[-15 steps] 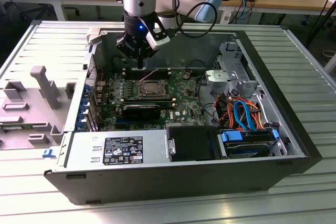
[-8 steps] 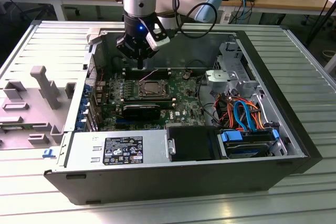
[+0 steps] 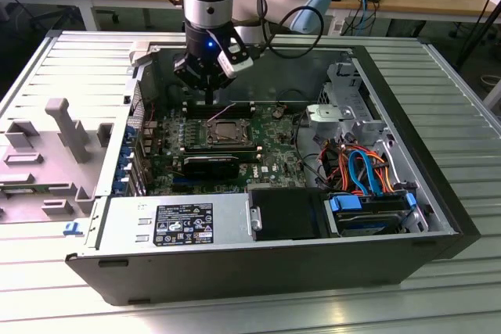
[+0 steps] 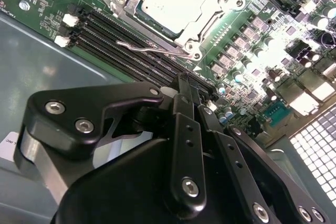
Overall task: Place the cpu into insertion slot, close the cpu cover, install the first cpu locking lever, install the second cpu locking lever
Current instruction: 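Install the first cpu locking lever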
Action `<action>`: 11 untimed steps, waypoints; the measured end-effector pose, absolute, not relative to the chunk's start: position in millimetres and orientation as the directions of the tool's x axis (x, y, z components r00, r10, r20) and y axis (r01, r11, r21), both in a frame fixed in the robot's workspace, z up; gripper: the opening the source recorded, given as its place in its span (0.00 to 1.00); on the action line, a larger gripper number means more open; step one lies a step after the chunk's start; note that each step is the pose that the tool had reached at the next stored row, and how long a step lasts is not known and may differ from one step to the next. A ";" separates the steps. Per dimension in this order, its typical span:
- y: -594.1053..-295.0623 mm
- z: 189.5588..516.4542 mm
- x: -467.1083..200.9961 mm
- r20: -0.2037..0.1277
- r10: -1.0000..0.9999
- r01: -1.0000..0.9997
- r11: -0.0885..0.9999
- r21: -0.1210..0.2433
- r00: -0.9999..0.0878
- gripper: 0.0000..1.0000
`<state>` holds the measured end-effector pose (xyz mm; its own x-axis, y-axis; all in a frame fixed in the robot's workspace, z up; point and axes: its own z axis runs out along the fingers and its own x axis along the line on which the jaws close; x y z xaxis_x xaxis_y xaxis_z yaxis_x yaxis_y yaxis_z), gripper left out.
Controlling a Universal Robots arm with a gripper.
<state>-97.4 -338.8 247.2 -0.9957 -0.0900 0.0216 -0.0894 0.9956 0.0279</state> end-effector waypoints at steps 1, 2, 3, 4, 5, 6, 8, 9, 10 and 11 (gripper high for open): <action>-338.7 247.0 -97.4 0.022 -0.090 -0.089 0.996 0.028 -0.996 0.11; -338.7 246.9 -97.3 0.022 -0.090 -0.089 0.996 0.028 -0.996 0.11; -338.7 246.7 -97.4 0.022 -0.090 -0.089 0.996 0.028 -0.996 0.11; -338.7 246.6 -97.3 0.022 -0.090 -0.089 0.996 0.028 -0.996 0.11; -338.7 246.4 -97.3 0.022 -0.090 -0.089 0.996 0.028 -0.996 0.11; -338.7 246.3 -97.3 0.022 -0.090 -0.089 0.996 0.028 -0.996 0.11; -338.7 246.1 -96.9 0.022 -0.090 -0.090 0.996 0.028 -0.996 0.11; -338.8 245.9 -96.7 0.022 -0.090 -0.089 0.996 0.028 -0.996 0.11; -338.7 245.8 -96.6 0.022 -0.090 -0.089 0.996 0.028 -0.996 0.11; -338.7 245.7 -96.4 0.022 -0.090 -0.089 0.996 0.028 -0.996 0.11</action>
<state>-96.4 -338.7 245.7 -0.9957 -0.0900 0.0216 -0.0894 0.9956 0.0280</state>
